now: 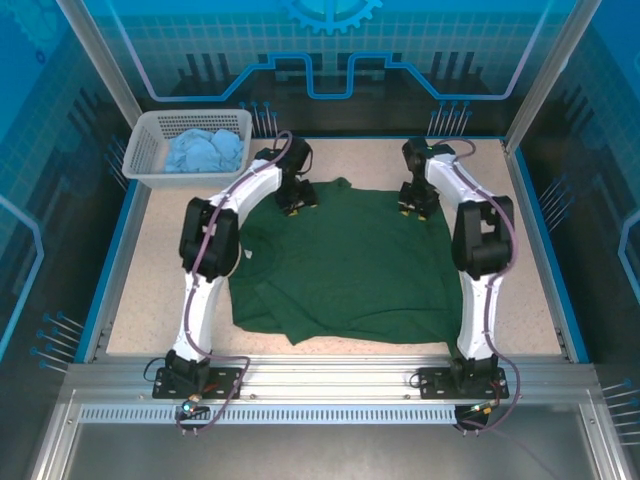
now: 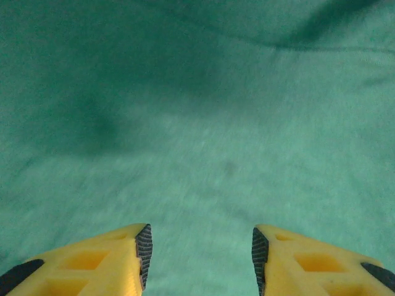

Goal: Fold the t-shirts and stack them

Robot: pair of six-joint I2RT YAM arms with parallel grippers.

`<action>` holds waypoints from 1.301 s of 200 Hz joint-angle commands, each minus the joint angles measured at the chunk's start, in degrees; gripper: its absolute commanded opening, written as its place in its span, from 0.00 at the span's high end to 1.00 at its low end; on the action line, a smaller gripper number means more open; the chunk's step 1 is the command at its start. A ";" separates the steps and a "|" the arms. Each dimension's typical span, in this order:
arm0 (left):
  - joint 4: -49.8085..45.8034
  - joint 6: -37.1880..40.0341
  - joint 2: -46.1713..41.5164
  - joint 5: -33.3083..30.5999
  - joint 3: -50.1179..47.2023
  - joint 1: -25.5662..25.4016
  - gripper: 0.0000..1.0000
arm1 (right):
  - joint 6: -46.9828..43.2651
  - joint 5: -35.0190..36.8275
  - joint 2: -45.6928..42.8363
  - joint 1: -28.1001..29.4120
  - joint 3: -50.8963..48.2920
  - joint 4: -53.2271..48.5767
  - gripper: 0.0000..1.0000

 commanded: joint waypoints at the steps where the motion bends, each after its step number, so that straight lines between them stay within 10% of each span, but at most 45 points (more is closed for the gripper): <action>1: -5.35 1.31 5.49 -1.14 7.85 0.43 0.51 | -3.36 -0.91 8.09 -0.55 11.04 -5.51 0.68; 73: -10.44 0.25 20.69 -7.36 26.14 2.13 0.53 | -4.16 -3.30 20.58 -7.82 21.21 -7.06 0.69; 184: -9.25 -1.03 25.78 -11.46 39.44 6.86 0.53 | 0.69 -1.03 12.73 -23.08 18.99 -6.01 0.64; 260: -6.03 2.09 13.05 -4.31 31.71 4.58 0.48 | -5.83 -4.57 2.18 -11.47 10.83 -0.60 0.57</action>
